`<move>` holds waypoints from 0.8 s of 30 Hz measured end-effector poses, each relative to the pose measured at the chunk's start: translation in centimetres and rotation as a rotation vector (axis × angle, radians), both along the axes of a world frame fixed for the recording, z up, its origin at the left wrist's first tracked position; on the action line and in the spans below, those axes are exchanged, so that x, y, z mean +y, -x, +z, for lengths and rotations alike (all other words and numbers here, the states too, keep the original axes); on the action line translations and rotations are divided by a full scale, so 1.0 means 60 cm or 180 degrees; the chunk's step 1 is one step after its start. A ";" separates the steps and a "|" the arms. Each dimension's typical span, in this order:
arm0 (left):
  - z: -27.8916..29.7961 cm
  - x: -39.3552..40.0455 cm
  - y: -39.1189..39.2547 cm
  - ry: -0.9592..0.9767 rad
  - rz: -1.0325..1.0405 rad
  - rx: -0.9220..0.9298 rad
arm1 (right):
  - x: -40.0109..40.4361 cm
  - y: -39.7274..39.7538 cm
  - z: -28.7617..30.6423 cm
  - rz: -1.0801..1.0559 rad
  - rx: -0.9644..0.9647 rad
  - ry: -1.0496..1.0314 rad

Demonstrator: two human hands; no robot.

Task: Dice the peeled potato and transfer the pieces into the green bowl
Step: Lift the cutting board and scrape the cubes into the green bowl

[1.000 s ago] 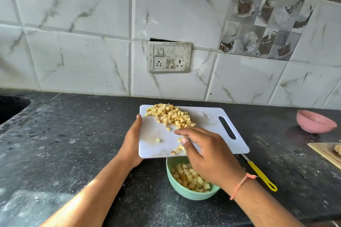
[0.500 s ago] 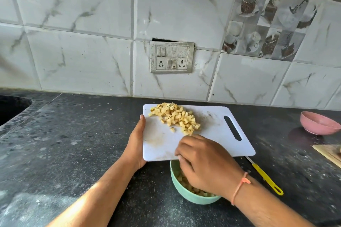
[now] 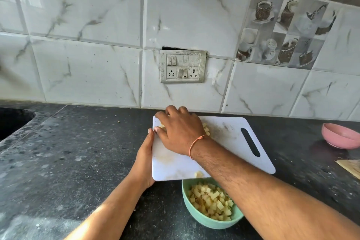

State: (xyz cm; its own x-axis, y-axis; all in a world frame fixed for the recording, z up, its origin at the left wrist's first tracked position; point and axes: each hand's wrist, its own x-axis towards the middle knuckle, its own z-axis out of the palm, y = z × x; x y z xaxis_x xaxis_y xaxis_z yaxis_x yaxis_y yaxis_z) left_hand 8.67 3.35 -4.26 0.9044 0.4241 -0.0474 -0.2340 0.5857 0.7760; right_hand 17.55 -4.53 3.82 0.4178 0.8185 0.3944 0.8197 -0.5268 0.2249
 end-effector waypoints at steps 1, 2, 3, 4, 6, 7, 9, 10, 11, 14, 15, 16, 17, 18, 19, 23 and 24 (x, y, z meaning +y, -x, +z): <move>-0.001 0.000 0.000 0.0022 -0.0004 0.0006 | 0.000 0.001 -0.006 -0.0051 -0.0035 -0.0035; -0.002 0.000 -0.001 0.0043 -0.0014 0.0005 | -0.001 0.001 -0.009 -0.0095 -0.0055 -0.0088; -0.005 0.002 -0.001 0.0059 -0.0004 0.0014 | -0.002 0.002 -0.011 -0.0127 -0.0063 -0.0138; -0.008 0.004 -0.002 0.0059 0.0012 0.0023 | -0.003 0.004 -0.010 -0.0161 -0.0078 -0.0178; -0.012 0.006 -0.003 0.0081 0.0015 0.0036 | -0.009 0.007 -0.011 -0.0229 -0.0084 -0.0210; -0.012 0.008 -0.004 0.0094 0.0014 0.0040 | -0.012 0.010 -0.009 -0.0256 -0.0073 -0.0206; -0.014 0.009 -0.004 0.0105 -0.0047 0.0038 | -0.022 0.022 -0.010 -0.0303 -0.0064 -0.0157; -0.014 0.009 -0.003 0.0104 -0.0054 0.0033 | -0.030 0.030 -0.011 -0.0311 -0.0074 -0.0148; -0.013 0.010 -0.003 0.0097 -0.0037 0.0035 | -0.037 0.039 -0.013 -0.0316 -0.0070 -0.0155; -0.006 0.010 -0.001 0.0051 -0.0024 0.0016 | -0.063 0.072 -0.019 -0.0336 0.0068 -0.0181; -0.005 0.009 -0.001 0.0066 -0.0048 0.0017 | -0.073 0.083 -0.022 -0.0353 0.0123 -0.0178; -0.004 0.009 0.000 0.0069 -0.0068 0.0019 | -0.084 0.094 -0.024 -0.0371 0.0173 -0.0175; -0.005 0.009 0.000 0.0058 -0.0085 0.0018 | -0.095 0.105 -0.027 -0.0390 0.0215 -0.0187; -0.005 0.008 0.001 0.0047 -0.0095 0.0023 | -0.107 0.116 -0.030 -0.0411 0.0253 -0.0213; -0.006 0.009 0.002 0.0048 -0.0100 0.0024 | -0.119 0.125 -0.032 -0.0420 0.0288 -0.0249; -0.007 0.007 0.001 0.0120 -0.0146 0.0038 | -0.173 0.156 -0.042 -0.0448 0.0500 -0.0210; -0.007 0.007 0.001 0.0138 -0.0153 0.0042 | -0.185 0.161 -0.043 -0.0469 0.0553 -0.0186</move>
State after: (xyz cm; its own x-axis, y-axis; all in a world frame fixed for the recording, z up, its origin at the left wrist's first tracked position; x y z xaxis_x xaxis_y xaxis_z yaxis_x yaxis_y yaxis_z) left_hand 8.64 3.75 -4.65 0.9229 0.3774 -0.0768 -0.1946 0.6290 0.7526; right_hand 7.87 -15.63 1.25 0.5968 0.7216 0.3510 0.7568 -0.6516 0.0528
